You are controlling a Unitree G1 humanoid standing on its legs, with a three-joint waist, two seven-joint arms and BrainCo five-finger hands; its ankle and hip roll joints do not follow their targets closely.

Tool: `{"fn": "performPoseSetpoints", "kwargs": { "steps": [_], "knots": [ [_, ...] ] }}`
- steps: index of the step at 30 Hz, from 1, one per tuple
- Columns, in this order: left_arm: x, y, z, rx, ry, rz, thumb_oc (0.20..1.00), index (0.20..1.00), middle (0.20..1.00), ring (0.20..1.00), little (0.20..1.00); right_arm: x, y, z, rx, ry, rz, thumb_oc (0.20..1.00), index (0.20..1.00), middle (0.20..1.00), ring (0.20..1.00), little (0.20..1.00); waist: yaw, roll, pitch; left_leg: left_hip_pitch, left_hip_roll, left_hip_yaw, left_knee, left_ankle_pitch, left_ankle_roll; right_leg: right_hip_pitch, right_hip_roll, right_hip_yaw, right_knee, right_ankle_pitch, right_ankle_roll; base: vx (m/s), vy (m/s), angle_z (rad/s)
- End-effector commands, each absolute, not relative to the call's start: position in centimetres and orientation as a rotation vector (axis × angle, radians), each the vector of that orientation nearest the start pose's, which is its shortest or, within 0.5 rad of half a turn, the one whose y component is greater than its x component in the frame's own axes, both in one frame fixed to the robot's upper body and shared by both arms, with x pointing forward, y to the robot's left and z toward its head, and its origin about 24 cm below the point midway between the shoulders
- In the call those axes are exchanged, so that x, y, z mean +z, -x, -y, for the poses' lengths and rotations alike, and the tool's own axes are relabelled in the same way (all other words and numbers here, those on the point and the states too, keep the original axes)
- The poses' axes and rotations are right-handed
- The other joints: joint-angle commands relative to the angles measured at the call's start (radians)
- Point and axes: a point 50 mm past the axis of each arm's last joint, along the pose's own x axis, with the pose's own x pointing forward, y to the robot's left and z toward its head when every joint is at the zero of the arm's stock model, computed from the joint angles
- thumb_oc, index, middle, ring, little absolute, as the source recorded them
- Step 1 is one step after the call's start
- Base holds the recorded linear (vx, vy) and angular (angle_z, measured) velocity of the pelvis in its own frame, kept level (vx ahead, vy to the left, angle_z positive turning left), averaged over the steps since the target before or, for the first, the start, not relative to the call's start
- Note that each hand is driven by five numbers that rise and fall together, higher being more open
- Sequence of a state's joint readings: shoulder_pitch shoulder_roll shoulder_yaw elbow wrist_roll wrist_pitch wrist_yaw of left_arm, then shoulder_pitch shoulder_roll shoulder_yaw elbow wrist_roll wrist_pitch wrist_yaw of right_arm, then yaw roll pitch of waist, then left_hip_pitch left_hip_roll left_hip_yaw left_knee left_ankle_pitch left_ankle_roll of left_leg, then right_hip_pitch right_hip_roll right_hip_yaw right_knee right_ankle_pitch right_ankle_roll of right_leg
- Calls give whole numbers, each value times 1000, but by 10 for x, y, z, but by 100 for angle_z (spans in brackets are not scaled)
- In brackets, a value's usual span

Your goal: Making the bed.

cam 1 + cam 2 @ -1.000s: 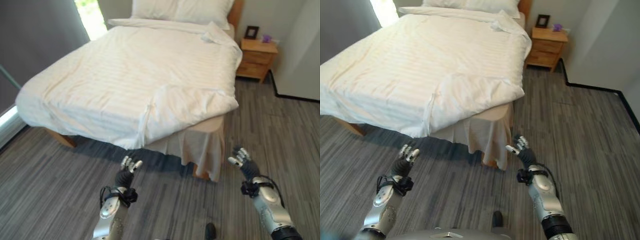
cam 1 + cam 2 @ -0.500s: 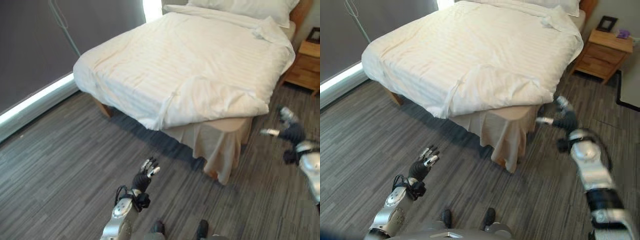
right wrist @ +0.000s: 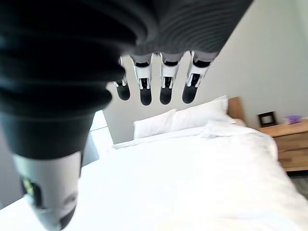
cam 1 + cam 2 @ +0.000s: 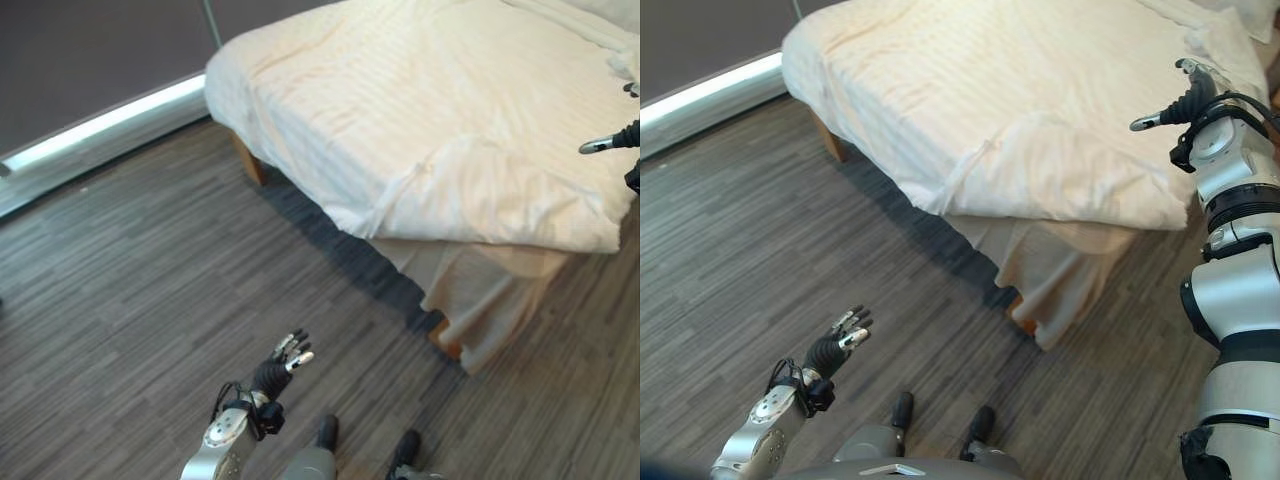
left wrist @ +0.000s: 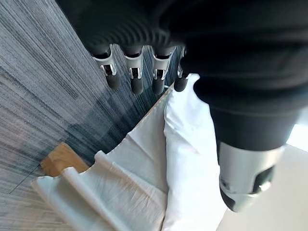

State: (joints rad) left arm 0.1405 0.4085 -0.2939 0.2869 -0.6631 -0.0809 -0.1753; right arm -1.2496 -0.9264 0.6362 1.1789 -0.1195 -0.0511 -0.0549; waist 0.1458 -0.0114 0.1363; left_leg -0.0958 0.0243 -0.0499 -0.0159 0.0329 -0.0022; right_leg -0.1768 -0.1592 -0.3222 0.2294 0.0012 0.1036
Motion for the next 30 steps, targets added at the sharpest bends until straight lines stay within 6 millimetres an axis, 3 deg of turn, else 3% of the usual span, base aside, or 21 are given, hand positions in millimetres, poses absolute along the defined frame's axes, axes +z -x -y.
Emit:
{"fn": "performPoseSetpoints", "kwargs": {
  "steps": [1, 3, 4, 6, 7, 12, 13, 16, 20, 21, 24, 30],
  "knots": [
    [-19, -204, -199, -285, 180, -309, 1000, 1000, 1000, 1000, 1000, 298, -370, 349, -486, 1279, -27, 1000, 1000, 1000, 1000, 1000, -43, -58, 46, 42, -11, -21, 72, -60, 39, -14, -76, 236, 188, 187, 61, 166, 75, 56],
    [-19, -204, -199, -285, 181, -308, 1000, 1000, 1000, 1000, 1000, 298, -370, 349, -486, 1280, -26, 1000, 1000, 1000, 1000, 1000, -43, -57, 44, 39, -10, -20, 71, -58, 39, -16, -75, 236, 186, 190, 60, 181, 7, 26],
    [-18, -203, -205, -263, 183, -300, 1000, 1000, 1000, 1000, 1000, 291, -372, 347, -456, 1288, -45, 1000, 1000, 1000, 1000, 1000, -56, -61, 45, 76, -7, -33, 55, -77, 25, -25, -57, 243, 42, 134, 53, 336, -136, 25],
    [-16, -203, -208, -251, 196, -285, 1000, 1000, 1000, 1000, 1000, 282, -372, 349, -431, 1321, -86, 1000, 1000, 1000, 1000, 1000, -80, -77, 52, 114, -10, -67, 27, -96, 10, -62, -30, 289, -167, 158, 73, 447, -232, 7],
    [-10, -207, -214, -228, 186, -255, 1000, 1000, 1000, 1000, 1000, 278, -365, 361, -453, 1375, -129, 1000, 1000, 1000, 1000, 1000, -99, -88, 51, 155, 11, -98, -6, -111, -6, -58, 9, 350, -246, 178, 82, 339, -200, 10],
    [-22, -195, -217, -205, 171, -315, 1000, 1000, 1000, 1000, 1000, 271, -356, 375, -462, 1315, -170, 1000, 1000, 1000, 1000, 1000, -85, -102, 26, 155, 26, -134, 14, -116, -19, -17, 4, 327, -216, 166, 67, 212, -194, 64],
    [-19, -193, -213, -226, 211, -304, 1000, 1000, 1000, 1000, 1000, 276, -353, 381, -491, 1307, -199, 1000, 1000, 1000, 1000, 1000, -78, -94, 27, 133, 45, -154, 10, -88, -33, -12, 17, 307, -247, 166, 48, 63, -191, 57],
    [-18, -197, -206, -261, 223, -297, 1000, 1000, 1000, 1000, 1000, 285, -354, 380, -529, 1263, -165, 1000, 1000, 1000, 1000, 1000, -81, -75, 33, 80, 62, -180, 8, -48, -49, -25, 37, 271, -289, 166, 37, 6, -165, 45],
    [-16, -198, -201, -284, 218, -293, 1000, 1000, 1000, 1000, 1000, 303, -362, 365, -532, 1272, -104, 1000, 1000, 1000, 1000, 1000, -76, -58, 48, 54, 79, -182, -22, -25, -54, -59, 52, 266, -292, 167, 30, -40, -59, 4],
    [-13, -202, -195, -312, 211, -282, 1000, 1000, 1000, 1000, 1000, 316, -370, 348, -516, 1271, -35, 1000, 1000, 1000, 1000, 1000, -75, -44, 73, 20, 81, -182, -32, -1, -56, -103, 53, 266, -288, 172, 26, -68, -28, -2],
    [-10, -205, -191, -329, 214, -267, 1000, 1000, 1000, 1000, 1000, 330, -377, 332, -501, 1274, 31, 1000, 1000, 1000, 1000, 1000, -72, -38, 80, -6, 82, -176, -37, 8, -57, -140, 55, 273, -276, 171, 21, -43, -21, 0],
    [-7, -212, -182, -351, 203, -251, 1000, 1000, 1000, 1000, 1000, 345, -390, 294, -441, 1279, 159, 1000, 1000, 1000, 1000, 1000, -63, -21, 111, -43, 77, -167, -44, 29, -62, -201, 57, 276, -244, 170, 15, -17, -11, -10]
  ]
}}
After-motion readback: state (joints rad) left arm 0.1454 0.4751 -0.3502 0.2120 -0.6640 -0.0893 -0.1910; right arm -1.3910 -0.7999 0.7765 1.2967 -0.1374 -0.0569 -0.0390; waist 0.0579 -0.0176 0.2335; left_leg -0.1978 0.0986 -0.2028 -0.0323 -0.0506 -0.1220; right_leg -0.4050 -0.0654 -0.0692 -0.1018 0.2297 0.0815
